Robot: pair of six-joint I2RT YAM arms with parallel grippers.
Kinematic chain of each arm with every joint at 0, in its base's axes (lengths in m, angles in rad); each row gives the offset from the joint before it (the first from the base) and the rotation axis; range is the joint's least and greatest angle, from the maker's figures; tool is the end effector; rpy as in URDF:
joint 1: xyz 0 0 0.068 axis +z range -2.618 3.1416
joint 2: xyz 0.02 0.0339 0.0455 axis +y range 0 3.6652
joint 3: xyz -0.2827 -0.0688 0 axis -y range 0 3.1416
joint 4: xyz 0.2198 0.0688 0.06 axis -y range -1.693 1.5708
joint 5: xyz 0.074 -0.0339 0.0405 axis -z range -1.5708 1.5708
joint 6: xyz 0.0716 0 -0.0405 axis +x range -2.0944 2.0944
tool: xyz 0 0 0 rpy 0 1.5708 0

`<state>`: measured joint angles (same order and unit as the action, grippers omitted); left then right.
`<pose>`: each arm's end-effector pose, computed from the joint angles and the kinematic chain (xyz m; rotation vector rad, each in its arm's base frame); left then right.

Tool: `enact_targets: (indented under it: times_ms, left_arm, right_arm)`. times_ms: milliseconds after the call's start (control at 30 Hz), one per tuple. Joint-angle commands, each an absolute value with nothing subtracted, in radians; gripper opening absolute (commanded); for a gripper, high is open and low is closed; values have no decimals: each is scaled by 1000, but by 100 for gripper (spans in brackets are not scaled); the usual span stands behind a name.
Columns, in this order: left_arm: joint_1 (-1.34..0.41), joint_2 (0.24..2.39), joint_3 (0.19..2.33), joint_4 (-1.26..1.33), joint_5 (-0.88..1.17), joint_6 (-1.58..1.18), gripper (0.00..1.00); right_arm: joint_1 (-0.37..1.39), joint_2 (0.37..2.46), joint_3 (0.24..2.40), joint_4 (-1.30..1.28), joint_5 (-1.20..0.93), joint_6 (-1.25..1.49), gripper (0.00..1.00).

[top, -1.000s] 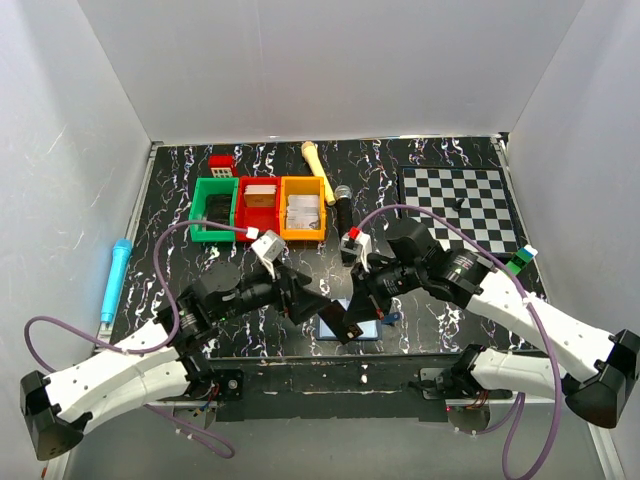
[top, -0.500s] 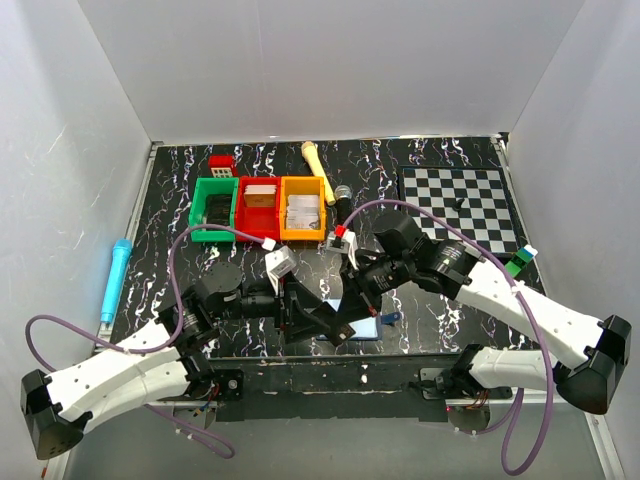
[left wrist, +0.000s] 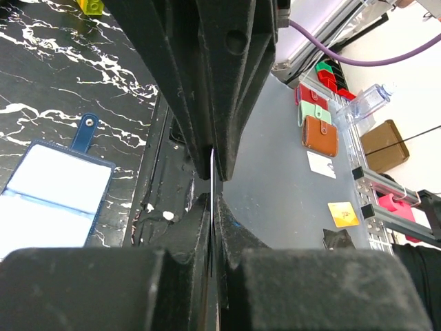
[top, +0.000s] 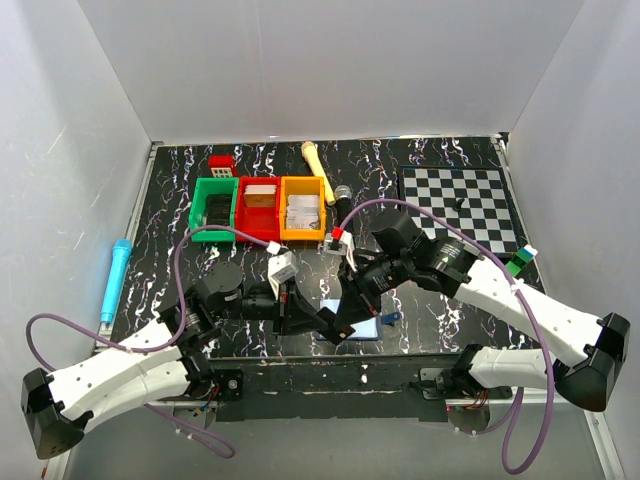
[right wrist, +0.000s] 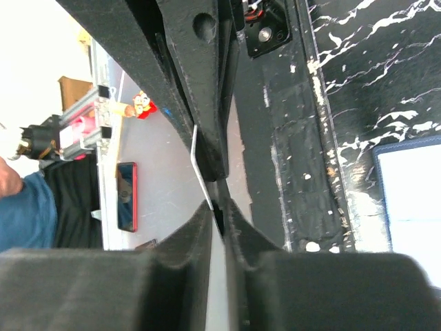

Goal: Take the credit cards out of the card holder
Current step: Remove the credit card from the card holder.

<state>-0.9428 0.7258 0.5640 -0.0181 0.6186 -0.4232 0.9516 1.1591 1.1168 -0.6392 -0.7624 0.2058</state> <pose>0.0635 -0.1582 0.3013 0.9863 1.7210 -1.4846 0.0913 0.2133 0.3440 -1.3048 2.0738 1.4347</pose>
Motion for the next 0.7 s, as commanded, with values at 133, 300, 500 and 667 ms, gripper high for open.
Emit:
enact_targets:
  times_ms: [133, 300, 500, 667]
  left_arm:
    - [-856, 600, 476, 107, 526, -562, 0]
    - [-729, 506, 380, 253, 551, -725, 0]
    - [-712, 512, 345, 460, 551, -876, 0]
    - [-713, 540, 313, 644, 535, -972, 0]
  right_arm:
    - [922, 967, 1040, -435, -553, 352, 47]
    - [908, 767, 818, -82, -373, 558, 66]
    - [907, 775, 804, 14, -433, 649, 74]
    - [905, 756, 749, 160, -394, 718, 73]
